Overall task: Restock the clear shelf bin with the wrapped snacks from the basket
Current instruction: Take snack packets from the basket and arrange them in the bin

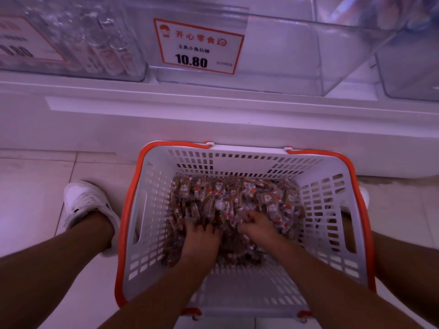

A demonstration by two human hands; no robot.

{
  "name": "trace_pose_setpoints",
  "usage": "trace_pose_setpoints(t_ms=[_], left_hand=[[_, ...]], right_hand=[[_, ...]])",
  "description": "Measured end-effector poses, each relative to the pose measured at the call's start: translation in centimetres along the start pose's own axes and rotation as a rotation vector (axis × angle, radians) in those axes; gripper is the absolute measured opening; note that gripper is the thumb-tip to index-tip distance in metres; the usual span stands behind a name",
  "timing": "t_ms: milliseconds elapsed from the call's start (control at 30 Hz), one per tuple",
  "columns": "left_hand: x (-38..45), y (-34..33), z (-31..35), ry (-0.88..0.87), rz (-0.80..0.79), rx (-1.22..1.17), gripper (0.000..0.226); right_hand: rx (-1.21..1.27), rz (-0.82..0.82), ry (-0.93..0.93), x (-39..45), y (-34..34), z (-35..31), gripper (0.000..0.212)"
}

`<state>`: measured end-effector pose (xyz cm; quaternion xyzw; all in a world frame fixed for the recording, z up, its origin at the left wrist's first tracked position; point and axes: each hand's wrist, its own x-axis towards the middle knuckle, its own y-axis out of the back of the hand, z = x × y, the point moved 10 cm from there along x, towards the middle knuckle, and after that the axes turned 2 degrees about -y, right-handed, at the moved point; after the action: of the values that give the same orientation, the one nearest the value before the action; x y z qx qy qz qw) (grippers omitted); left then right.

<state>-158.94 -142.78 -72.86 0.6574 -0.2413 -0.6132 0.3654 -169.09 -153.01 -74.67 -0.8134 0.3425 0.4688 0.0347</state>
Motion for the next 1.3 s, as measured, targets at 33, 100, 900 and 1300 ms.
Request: trace_pose_setpoints(t_ms=[33,100,900,1300], left_hand=[[-0.1,1.2,-0.9,0.029,-0.004,-0.029,0.037],[-0.6,4.5,-3.2,0.069,-0.005,-0.282,0.034],[-13.1,28.6,-8.5,0.189,0.778,-1.932,0.029],[-10.7,29.7,-6.2,0.035,0.466,-2.189,0.031]], right_hand=[[0.163,-0.059,-0.06,-0.3,0.5,-1.0,0.011],[0.43,-0.246,-0.09,-2.1,1.1,-5.0,0.014],[0.272,0.161,0.574,-22.1,9.6,-26.3,0.033],[0.534,-0.141,0.657,-21.8,6.9,-29.2,0.022]])
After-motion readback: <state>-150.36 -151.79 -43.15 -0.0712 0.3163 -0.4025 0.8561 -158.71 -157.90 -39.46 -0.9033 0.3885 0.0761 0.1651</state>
